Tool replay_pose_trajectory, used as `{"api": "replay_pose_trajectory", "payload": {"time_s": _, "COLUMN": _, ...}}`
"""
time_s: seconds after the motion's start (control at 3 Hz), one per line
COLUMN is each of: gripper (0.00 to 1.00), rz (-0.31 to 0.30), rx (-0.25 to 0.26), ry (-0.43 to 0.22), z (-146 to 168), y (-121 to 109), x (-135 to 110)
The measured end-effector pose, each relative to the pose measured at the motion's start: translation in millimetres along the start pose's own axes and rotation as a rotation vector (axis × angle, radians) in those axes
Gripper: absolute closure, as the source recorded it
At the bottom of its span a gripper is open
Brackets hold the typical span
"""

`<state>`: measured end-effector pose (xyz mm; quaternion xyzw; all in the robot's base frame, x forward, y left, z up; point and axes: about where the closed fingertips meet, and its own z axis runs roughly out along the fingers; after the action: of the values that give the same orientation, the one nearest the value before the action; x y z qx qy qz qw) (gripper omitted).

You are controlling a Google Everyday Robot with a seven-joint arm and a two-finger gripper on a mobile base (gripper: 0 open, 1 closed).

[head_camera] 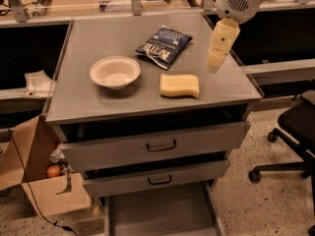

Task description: Place blue chip bag into bottom drawer

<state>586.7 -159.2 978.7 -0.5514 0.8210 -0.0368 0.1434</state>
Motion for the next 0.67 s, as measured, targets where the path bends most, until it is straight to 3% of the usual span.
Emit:
{"api": "replay_pose_trajectory", "payload": {"time_s": 0.33, "gripper": 0.00, "rz": 0.072, "rx": -0.052, "ry": -0.013, "z": 19, "y": -18, "x": -19}}
{"api": "replay_pose_trajectory", "payload": {"time_s": 0.67, "gripper": 0.00, "rz": 0.149, "rx": -0.060, "ry": -0.050, "z": 30, "y": -45, "x": -44}}
